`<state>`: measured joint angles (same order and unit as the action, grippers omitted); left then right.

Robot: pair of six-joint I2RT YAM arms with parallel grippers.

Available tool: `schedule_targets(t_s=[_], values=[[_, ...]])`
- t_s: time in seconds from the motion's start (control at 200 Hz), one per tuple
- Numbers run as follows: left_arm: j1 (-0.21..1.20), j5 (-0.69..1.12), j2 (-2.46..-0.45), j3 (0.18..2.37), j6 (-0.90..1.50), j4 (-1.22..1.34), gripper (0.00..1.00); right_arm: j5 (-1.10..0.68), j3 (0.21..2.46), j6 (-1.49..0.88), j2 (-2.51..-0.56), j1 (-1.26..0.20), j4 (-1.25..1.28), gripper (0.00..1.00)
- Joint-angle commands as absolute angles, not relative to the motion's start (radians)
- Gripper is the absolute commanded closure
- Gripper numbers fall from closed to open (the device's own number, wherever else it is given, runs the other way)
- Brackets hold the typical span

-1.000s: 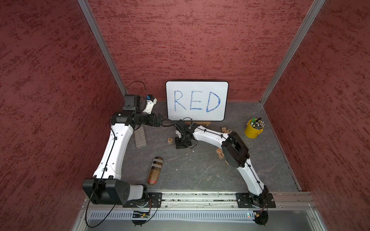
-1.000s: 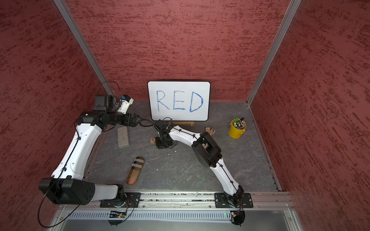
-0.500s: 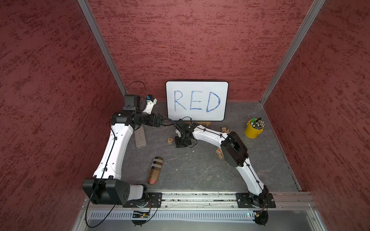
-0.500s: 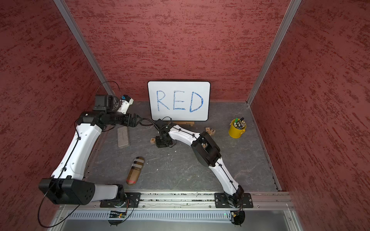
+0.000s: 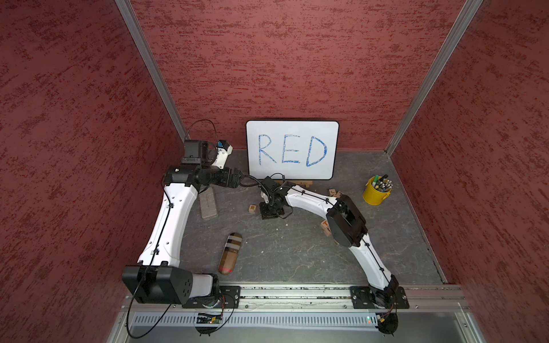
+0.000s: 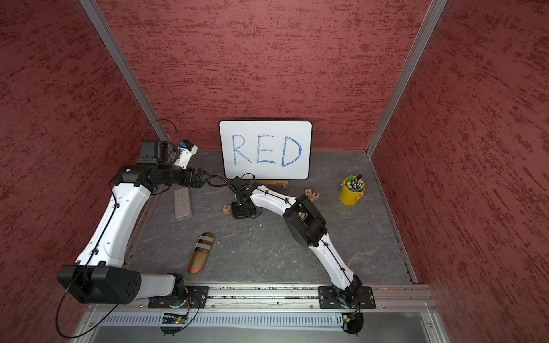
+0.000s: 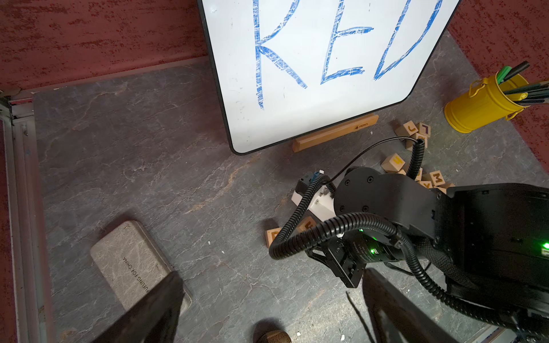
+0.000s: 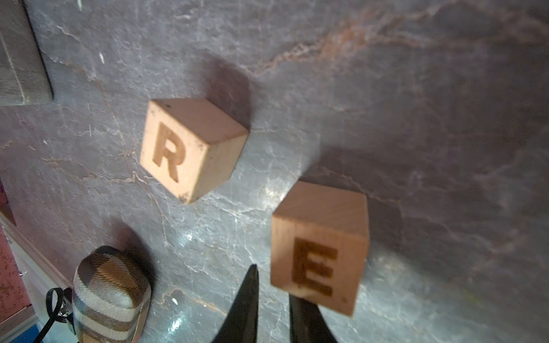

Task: Assemble the uppercase word "red" with letter blocks
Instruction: Move the letter block to the center of the board.

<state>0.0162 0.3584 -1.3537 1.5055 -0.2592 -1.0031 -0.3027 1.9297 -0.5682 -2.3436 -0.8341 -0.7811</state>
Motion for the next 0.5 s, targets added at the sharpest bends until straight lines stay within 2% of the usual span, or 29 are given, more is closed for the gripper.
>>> schedule_targets(t_s=[0.0,0.266,0.496], values=[[0.018,0.360,-1.328,1.533,-0.258,-1.003,0.05,-0.327,1.959,-0.556,-2.359,-0.828,-0.777,0.78],[0.021,0.365,-1.332,1.541,-0.248,-1.004,0.05,-0.315,1.948,-0.542,-2.329,-0.828,-0.788,0.77],[0.028,0.362,-1.346,1.554,-0.248,-1.011,0.04,-0.189,1.876,-0.517,-2.178,-0.808,-0.875,0.67]])
